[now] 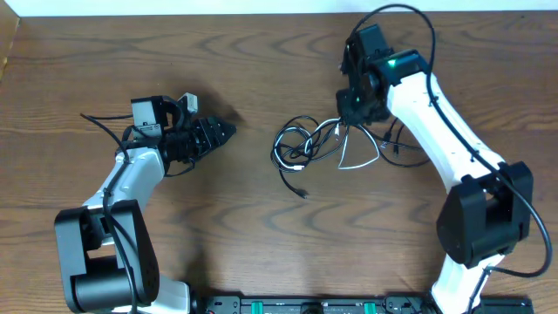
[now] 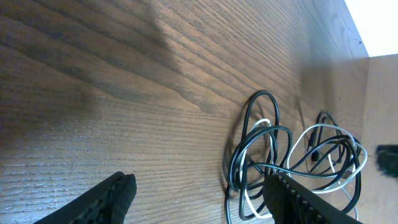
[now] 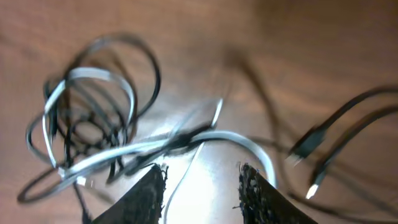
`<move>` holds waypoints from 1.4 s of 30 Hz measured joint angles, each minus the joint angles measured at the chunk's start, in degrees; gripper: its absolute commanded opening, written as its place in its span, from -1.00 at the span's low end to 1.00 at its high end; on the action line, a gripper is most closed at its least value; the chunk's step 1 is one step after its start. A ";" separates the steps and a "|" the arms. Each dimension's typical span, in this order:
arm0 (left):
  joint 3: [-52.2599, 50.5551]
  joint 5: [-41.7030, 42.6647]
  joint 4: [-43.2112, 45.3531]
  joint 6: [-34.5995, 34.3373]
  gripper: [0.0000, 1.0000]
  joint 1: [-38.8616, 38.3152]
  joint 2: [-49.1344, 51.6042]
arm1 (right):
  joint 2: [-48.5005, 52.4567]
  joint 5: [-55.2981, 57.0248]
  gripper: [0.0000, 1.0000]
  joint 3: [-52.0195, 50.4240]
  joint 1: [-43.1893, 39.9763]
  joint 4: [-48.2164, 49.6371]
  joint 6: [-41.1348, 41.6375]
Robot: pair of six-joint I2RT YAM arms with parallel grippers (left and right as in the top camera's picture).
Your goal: Untangle cables
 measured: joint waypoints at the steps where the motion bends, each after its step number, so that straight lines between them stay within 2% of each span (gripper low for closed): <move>1: 0.00 0.00 0.00 0.00 0.41 0.00 0.00 | 0.42 -0.52 -0.16 -0.35 0.20 -0.22 0.00; 14: 0.00 0.00 0.00 0.00 0.41 0.00 0.00 | 2.45 0.61 -0.16 -10.29 3.50 -1.68 0.70; 23: 0.00 0.00 0.00 -0.02 0.41 0.00 0.00 | 2.43 -1.86 -0.22 -4.87 2.99 -1.05 2.25; 29: 0.00 0.00 0.00 0.00 0.41 0.00 0.00 | 1.79 -1.51 -0.21 -3.41 3.02 3.96 6.69; 31: 0.00 0.00 -0.02 0.00 0.41 0.00 0.00 | 1.77 0.61 -0.21 -4.79 3.23 8.28 9.29; 35: 0.00 0.00 -0.02 0.00 0.42 0.00 0.00 | 1.77 3.72 -0.46 -8.50 3.67 14.38 11.78; 37: 0.00 0.00 0.00 0.00 0.41 0.00 0.00 | 1.77 5.20 -0.59 -10.49 3.87 14.21 12.70; 42: 0.00 0.00 0.02 0.00 0.41 0.00 0.00 | 1.77 8.55 -0.57 -11.89 3.37 5.73 13.68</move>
